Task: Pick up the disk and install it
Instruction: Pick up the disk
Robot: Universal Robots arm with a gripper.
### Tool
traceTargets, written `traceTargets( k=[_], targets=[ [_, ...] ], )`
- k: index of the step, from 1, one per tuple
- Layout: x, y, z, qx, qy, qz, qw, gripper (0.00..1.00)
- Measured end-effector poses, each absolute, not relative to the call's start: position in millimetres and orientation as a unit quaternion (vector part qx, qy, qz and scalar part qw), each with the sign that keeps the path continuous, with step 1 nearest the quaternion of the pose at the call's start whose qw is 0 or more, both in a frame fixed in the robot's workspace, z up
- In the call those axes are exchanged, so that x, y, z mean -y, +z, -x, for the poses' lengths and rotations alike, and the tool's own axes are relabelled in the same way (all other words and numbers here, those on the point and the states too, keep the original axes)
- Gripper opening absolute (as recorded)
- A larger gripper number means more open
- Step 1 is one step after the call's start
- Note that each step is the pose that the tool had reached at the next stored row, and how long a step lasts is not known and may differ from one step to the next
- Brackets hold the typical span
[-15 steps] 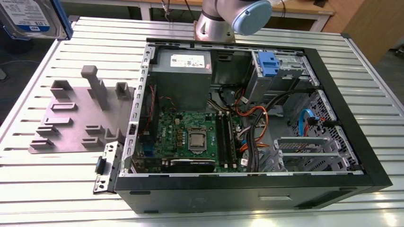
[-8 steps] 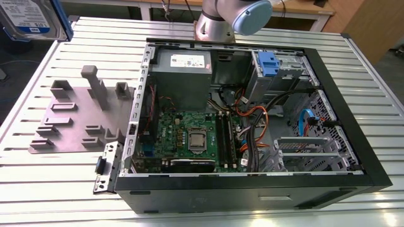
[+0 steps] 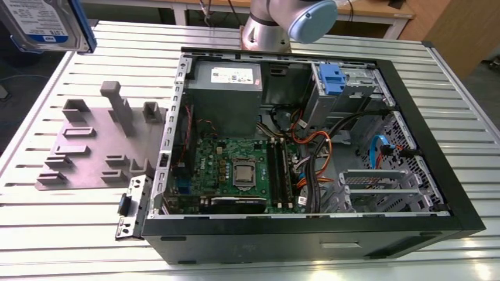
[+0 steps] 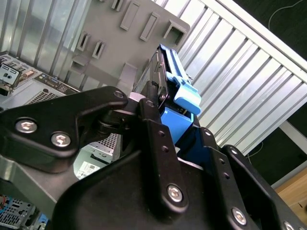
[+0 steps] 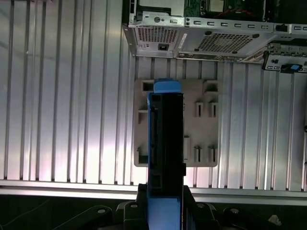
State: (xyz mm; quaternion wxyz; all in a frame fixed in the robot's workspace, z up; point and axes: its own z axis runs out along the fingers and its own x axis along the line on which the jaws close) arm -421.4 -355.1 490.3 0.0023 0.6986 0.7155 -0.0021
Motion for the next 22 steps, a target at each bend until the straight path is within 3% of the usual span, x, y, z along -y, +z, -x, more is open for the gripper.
traceTargets(
  k=[22],
  targets=[
    [355.2,490.2,411.0,-0.715,-0.002,-0.699,0.002,0.36]
  ],
)
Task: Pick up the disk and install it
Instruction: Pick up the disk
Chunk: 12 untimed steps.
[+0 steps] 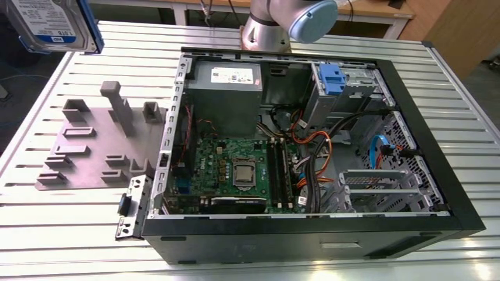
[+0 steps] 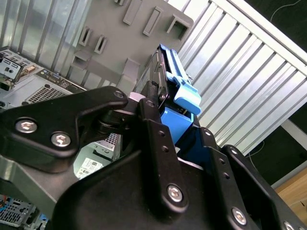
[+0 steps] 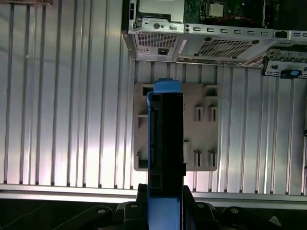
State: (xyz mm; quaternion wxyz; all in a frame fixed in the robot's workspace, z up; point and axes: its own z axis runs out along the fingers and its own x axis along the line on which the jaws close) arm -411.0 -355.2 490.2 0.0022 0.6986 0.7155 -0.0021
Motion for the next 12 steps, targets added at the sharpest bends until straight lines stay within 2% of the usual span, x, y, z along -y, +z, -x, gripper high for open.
traceTargets(
  k=[12],
  targets=[
    [355.2,490.1,396.9,-0.715,-0.002,-0.699,0.002,0.36]
  ],
)
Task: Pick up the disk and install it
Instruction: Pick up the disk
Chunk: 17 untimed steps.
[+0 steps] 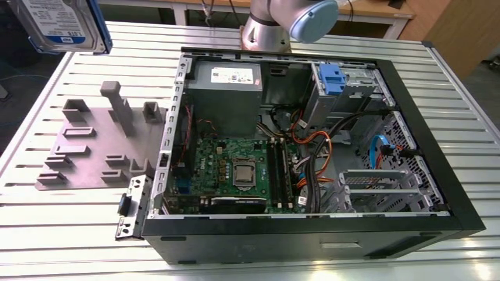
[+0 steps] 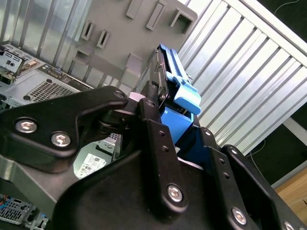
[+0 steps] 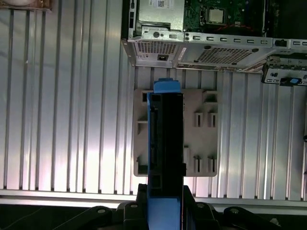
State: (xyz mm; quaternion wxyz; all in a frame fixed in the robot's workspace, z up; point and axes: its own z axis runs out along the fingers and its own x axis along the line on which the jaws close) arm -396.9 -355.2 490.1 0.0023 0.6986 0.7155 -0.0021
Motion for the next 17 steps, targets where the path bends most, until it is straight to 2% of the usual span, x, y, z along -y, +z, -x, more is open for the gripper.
traceTargets(
  k=[17],
  targets=[
    [360.1,489.9,373.3,-0.715,-0.002,-0.699,0.002,0.36]
  ],
)
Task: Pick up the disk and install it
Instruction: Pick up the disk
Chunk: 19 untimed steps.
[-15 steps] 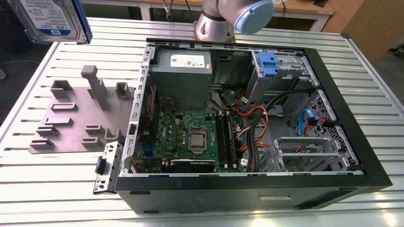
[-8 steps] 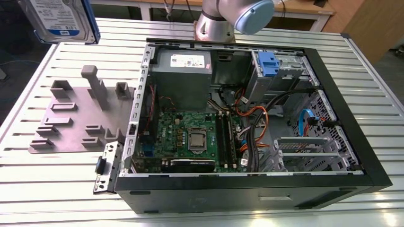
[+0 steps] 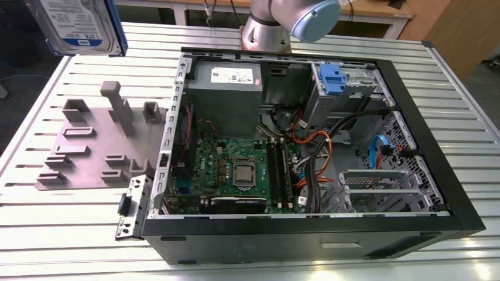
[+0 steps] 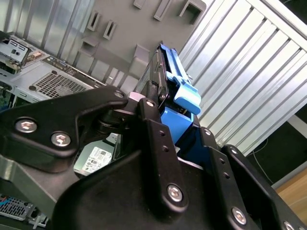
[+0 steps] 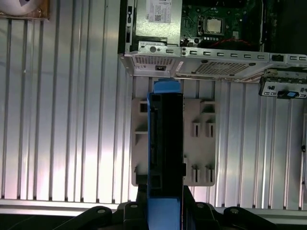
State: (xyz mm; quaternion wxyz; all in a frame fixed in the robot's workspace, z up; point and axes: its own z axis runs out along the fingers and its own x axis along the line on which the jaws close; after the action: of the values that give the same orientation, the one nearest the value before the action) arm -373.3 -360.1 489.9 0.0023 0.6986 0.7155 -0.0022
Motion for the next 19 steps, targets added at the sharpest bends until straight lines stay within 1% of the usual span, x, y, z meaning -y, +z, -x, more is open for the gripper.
traceTargets(
  k=[7,19],
  targets=[
    [374.2,489.6,370.7,-0.715,-0.002,-0.699,0.002,0.36],
    [379.0,488.6,346.3,-0.715,-0.002,-0.699,0.002,0.36]
  ],
)
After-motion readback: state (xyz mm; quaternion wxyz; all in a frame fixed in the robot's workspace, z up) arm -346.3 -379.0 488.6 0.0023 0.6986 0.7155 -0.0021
